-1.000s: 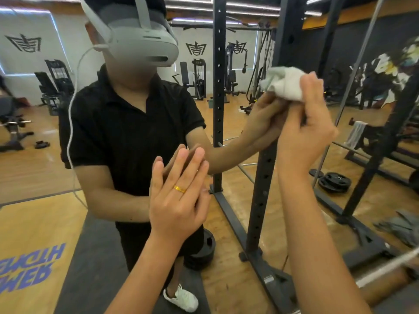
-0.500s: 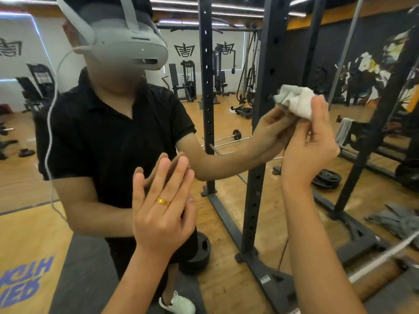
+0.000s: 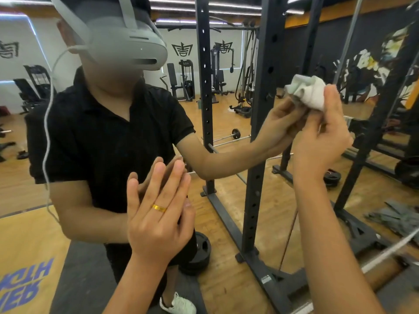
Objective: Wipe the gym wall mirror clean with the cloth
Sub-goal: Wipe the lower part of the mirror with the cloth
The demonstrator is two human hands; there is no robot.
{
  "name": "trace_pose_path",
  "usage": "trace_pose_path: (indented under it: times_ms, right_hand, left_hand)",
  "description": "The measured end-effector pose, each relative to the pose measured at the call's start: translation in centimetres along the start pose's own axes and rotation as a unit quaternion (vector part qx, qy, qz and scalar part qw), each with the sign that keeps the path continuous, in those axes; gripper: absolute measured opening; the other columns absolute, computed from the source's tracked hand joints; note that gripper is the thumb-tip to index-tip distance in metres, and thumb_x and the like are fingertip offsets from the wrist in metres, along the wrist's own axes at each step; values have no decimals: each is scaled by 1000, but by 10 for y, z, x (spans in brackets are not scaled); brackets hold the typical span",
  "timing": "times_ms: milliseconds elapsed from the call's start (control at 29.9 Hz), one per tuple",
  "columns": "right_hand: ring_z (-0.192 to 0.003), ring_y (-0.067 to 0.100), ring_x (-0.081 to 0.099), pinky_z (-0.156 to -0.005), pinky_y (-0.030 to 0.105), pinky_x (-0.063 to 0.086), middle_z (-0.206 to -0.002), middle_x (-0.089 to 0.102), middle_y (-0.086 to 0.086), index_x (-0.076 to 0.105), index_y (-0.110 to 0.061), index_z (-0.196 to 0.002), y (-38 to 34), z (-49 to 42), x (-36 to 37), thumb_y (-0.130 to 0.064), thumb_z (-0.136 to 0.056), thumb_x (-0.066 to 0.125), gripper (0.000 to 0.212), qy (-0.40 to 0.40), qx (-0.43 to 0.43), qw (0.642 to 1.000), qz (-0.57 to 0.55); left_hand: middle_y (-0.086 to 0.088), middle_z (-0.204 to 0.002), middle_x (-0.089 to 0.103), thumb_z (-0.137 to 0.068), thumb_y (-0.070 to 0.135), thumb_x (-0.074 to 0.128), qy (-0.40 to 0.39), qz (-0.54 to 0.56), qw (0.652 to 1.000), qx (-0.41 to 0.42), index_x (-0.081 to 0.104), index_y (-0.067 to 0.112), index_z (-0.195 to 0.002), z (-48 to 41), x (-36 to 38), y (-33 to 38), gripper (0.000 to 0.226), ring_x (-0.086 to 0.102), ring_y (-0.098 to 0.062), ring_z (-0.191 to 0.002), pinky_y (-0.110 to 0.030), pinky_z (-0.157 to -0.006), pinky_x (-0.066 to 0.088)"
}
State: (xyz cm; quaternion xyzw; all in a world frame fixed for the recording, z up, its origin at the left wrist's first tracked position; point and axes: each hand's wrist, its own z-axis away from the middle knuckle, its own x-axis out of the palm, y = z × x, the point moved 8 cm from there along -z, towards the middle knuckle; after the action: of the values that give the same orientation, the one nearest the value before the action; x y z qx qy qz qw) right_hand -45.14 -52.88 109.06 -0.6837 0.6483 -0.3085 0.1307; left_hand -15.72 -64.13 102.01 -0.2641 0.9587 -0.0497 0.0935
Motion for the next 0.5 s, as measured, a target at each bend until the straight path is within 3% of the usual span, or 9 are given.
trace_pose_path:
  times_ms: [100,234,368,501]
  right_hand:
    - [-136,-8,48,-113,21,43,-145,59,1,55,-9,-147,5,25,-6,-11,-104,56,43,-16,-7,1000,8]
    - [-136,-1,51,-110,27,48,-146,59,2,52,-12,-149,16,89,-19,-15,-104,59,46,-59,32,997,25]
    - [-141,17,51,-108,47,52,-148,58,7,52,-15,-148,16,84,-21,-17,-104,59,45,-79,12,996,40]
    - [-144,21,48,-113,45,47,-149,57,9,49,-15,-149,14,83,-17,-15,-104,59,46,-65,8,998,27]
  left_hand:
    - [-13,-139,60,-98,12,54,1,3,1000,0,67,6,-126,-1,1,0,32,45,-30,-143,-56,-123,21]
    - [-14,-139,60,-97,11,55,-1,9,1000,-3,67,6,-126,-1,1,2,32,48,-33,-140,-57,-122,23]
    - [-14,-139,60,-97,11,55,-5,8,1000,-1,67,6,-126,-1,2,1,32,50,-37,-137,-60,-119,26]
    - [-16,-142,58,-98,10,54,-9,32,999,-1,67,5,-127,-4,-2,2,32,46,-36,-141,-56,-123,20]
